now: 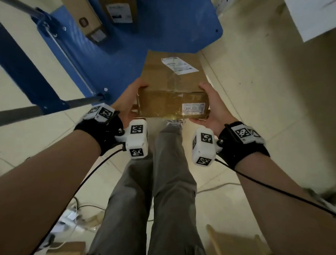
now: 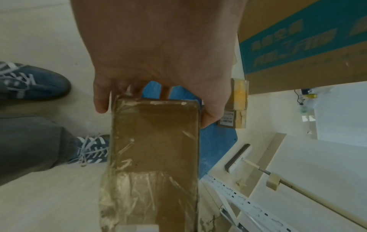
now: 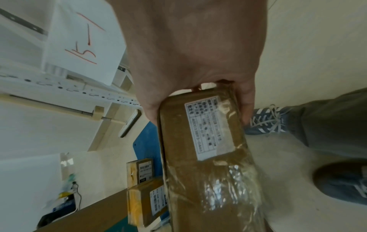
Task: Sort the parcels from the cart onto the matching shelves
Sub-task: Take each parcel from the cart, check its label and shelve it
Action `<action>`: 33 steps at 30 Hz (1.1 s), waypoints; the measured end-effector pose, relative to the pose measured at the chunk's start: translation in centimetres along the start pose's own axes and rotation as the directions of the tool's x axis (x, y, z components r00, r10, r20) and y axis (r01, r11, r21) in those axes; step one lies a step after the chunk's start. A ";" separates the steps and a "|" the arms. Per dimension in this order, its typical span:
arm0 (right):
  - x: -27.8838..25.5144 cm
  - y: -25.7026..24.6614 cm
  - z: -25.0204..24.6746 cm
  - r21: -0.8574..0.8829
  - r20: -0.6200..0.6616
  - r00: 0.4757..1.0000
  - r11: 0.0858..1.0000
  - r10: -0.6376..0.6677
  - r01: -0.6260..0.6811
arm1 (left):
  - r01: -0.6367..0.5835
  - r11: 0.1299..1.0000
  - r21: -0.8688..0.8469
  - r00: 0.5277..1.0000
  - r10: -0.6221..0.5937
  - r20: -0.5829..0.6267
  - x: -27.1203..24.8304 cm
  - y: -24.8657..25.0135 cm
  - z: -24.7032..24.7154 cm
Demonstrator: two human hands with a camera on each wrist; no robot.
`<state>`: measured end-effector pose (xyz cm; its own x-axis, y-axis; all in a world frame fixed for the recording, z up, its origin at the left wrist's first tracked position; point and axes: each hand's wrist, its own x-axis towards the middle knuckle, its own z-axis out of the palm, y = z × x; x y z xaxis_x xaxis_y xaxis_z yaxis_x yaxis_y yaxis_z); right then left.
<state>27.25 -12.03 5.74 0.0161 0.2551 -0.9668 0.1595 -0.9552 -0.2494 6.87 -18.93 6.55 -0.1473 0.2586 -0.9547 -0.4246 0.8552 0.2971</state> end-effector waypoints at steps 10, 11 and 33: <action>-5.1 12.0 -3.4 0.299 0.132 0.987 0.946 0.087 -0.123 | 0.072 0.963 0.261 0.995 -0.087 0.048 -4.6 -4.0 -1.3; -5.1 13.0 -3.9 0.289 0.126 0.987 0.948 0.101 -0.133 | 0.047 0.954 0.297 0.996 -0.065 0.053 -4.8 -4.4 -1.0; -3.7 12.9 -12.9 0.710 -0.183 0.982 0.686 -0.039 0.159 | -0.673 0.179 0.717 0.659 0.586 0.472 -5.8 -12.8 8.3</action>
<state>41.98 -23.37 6.82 0.1899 0.3153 -0.9298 -0.5889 -0.7212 -0.3648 20.52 -27.65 8.16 0.0761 0.8834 -0.4623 0.6641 0.3009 0.6844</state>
